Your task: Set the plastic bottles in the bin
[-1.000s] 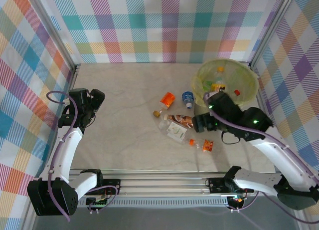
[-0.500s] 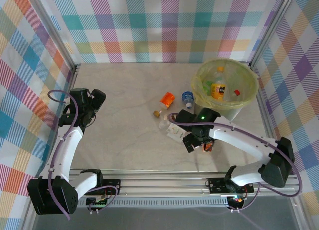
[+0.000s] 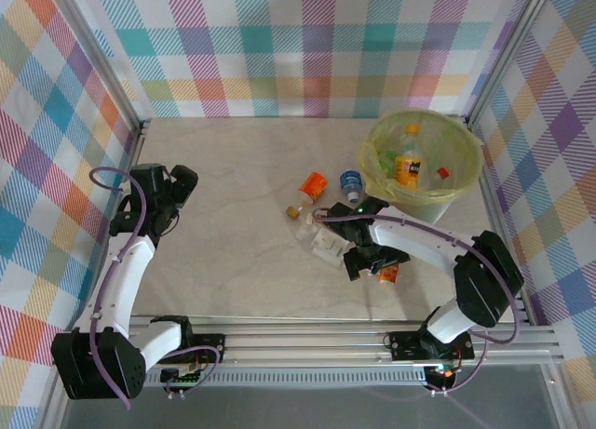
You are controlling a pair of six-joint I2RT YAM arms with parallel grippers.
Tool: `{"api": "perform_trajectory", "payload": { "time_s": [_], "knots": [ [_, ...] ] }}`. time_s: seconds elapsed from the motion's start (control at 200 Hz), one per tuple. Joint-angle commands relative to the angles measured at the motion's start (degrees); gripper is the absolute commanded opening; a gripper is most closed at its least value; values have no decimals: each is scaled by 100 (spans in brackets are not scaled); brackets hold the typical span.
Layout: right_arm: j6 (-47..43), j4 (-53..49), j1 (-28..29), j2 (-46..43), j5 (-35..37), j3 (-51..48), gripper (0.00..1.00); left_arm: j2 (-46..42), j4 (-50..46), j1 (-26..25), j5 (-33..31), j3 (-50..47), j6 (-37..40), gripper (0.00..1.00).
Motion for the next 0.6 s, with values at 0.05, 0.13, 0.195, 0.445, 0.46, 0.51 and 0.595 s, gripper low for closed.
{"api": "perform_trajectory", "payload": {
  "time_s": [0.05,0.13,0.195,0.445,0.46,0.51,0.595],
  "knots": [
    [9,127,-1,338,122,-40,100,20,52,48,49,125,121,100],
    [15,82,-7,502,152,-51,100,29,53,48,68,124,119,100],
    [39,12,-8,590,211,-49,100,31,41,48,63,132,124,100],
    [50,67,-16,745,244,-67,100,52,58,48,81,137,89,100],
    [52,70,-16,757,252,-71,100,56,58,48,81,137,81,100],
    [77,71,-34,824,287,-80,100,66,65,47,95,132,82,100],
    [123,105,-77,934,315,-133,100,67,52,40,106,137,76,100]
  ]
}}
